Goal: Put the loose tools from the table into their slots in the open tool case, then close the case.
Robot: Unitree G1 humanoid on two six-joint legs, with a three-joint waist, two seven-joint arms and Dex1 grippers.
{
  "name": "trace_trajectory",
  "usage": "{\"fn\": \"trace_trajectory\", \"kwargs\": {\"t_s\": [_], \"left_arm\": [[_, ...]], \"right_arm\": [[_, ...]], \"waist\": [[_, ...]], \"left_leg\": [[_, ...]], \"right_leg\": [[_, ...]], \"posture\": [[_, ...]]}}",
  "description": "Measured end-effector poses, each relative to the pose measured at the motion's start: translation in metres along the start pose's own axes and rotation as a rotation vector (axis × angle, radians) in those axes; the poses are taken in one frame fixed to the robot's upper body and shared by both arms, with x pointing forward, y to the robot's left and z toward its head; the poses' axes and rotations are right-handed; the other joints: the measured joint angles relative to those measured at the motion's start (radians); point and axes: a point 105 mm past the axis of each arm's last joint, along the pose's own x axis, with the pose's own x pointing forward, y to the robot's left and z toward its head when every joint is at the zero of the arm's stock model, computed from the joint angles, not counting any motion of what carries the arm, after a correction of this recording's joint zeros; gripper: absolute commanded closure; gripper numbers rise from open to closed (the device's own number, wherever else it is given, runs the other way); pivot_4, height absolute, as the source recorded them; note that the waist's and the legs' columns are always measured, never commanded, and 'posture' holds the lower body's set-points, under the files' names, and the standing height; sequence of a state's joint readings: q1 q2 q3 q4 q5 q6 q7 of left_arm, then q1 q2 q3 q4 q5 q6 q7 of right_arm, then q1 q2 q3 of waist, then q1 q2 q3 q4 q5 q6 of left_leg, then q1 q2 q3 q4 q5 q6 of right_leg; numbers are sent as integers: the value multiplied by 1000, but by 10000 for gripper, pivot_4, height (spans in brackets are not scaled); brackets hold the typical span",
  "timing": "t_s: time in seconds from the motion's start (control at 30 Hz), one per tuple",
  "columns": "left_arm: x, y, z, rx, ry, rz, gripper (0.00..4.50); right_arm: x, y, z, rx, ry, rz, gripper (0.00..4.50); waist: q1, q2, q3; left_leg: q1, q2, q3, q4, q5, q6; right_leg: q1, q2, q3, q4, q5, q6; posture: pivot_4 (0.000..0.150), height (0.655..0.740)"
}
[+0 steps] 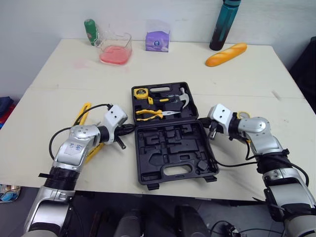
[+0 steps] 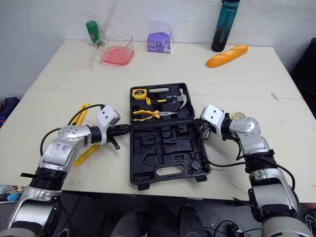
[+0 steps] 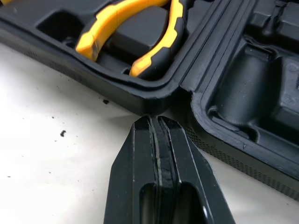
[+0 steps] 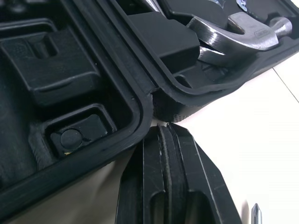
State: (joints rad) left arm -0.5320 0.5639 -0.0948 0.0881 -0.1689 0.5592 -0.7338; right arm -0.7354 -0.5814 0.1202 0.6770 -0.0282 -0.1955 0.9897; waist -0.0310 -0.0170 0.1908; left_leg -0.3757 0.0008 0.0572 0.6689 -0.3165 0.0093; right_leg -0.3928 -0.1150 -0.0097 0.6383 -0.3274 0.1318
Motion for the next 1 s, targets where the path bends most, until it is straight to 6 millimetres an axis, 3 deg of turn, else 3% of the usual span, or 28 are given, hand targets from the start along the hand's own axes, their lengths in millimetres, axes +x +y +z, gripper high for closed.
{"fn": "trace_trajectory", "kwargs": {"t_s": [0.23,0.63,1.0], "left_arm": [[6,0,-1,-1,3,-3,44507],[9,-14,-1,95,9,-95,44507],[4,-18,-2,162,36,-101,44507]], "right_arm": [[-3,7,0,-6,4,37,45000],[-35,45,-2,31,36,121,45000],[-40,49,-3,41,47,107,45000]], "waist": [[2,0,0],[9,0,0],[9,0,0]], "left_leg": [[0,0,-1,0,0,0],[-1,-1,-2,0,0,0],[-1,-1,-2,0,-1,0]], "right_leg": [[0,0,-1,0,0,0],[1,-1,-4,-2,0,0],[1,-1,-4,-2,0,0]], "posture": [[1500,7400],[1500,7400],[1500,7400]]}}
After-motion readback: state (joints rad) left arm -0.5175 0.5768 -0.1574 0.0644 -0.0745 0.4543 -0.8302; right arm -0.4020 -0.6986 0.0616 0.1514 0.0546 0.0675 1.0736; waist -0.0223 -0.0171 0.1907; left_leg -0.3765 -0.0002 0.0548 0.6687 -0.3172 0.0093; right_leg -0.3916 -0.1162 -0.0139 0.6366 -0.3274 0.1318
